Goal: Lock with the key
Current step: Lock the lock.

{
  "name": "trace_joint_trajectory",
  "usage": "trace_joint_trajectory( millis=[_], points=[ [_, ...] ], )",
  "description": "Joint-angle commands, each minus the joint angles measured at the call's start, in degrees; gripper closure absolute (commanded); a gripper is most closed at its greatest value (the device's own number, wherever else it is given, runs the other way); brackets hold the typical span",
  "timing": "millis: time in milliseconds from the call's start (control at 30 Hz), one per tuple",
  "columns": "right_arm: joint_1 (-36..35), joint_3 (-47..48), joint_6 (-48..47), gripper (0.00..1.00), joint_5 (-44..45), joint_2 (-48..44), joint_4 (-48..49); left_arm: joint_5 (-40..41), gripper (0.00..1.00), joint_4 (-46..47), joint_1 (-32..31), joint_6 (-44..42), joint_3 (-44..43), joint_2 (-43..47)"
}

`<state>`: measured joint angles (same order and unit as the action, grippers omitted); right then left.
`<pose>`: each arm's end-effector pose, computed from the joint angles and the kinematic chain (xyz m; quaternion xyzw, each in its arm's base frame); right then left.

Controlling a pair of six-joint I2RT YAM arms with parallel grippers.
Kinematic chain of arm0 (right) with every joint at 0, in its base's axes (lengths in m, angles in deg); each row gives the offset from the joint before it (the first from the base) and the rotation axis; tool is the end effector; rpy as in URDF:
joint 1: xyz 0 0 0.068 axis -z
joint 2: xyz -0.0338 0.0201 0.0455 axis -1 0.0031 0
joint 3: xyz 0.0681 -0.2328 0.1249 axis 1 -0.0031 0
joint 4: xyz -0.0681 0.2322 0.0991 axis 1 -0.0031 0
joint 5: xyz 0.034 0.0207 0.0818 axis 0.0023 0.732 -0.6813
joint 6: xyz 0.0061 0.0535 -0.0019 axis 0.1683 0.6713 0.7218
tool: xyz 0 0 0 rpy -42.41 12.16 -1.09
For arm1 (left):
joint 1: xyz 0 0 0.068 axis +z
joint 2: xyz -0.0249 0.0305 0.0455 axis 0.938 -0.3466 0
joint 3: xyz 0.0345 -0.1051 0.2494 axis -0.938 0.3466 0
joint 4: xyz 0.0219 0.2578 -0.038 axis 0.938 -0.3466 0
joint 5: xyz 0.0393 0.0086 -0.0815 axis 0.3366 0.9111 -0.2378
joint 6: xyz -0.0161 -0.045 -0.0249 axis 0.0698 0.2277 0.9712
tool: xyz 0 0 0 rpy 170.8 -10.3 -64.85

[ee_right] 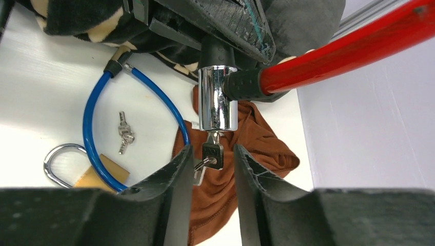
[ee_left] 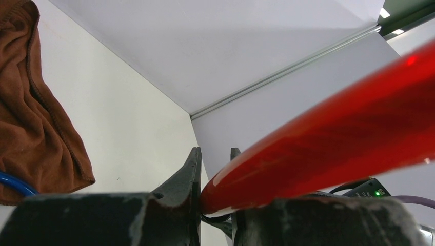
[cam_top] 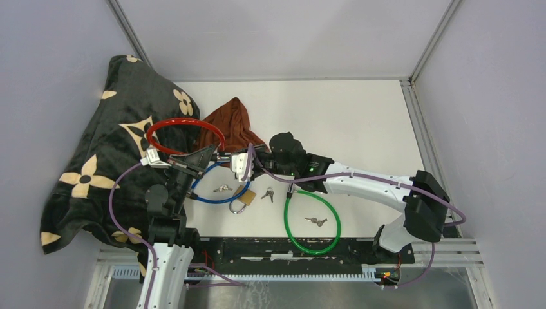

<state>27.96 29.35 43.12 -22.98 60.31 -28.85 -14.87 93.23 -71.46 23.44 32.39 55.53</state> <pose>0.1669 0.3294 0.3191 -0.6457 0.4365 0.2108 0.5900 0.1149 -0.0130 0.2699 -0.2492 0.5768 -0.5116 0.5860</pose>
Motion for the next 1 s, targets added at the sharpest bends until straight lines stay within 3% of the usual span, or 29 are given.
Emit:
trace_joint_trajectory(
  millis=[0,200,667,967],
  points=[
    [-0.16,3.11,0.52,0.66,1.54,1.04,0.45,-1.15,0.98,5.21,0.06,-0.42,-0.98,0.68],
    [-0.26,3.12,1.28,1.0,3.15,1.54,2.94,-1.1,0.98,5.16,0.0,-0.17,-0.77,0.51],
    [-2.15,0.54,5.37,1.0,12.42,2.61,16.03,-0.9,0.98,3.86,0.1,1.81,0.21,-0.2],
    [-0.54,-1.81,1.84,1.0,10.93,0.05,7.89,2.18,0.98,1.79,0.42,-3.52,-2.02,1.01]
  ],
)
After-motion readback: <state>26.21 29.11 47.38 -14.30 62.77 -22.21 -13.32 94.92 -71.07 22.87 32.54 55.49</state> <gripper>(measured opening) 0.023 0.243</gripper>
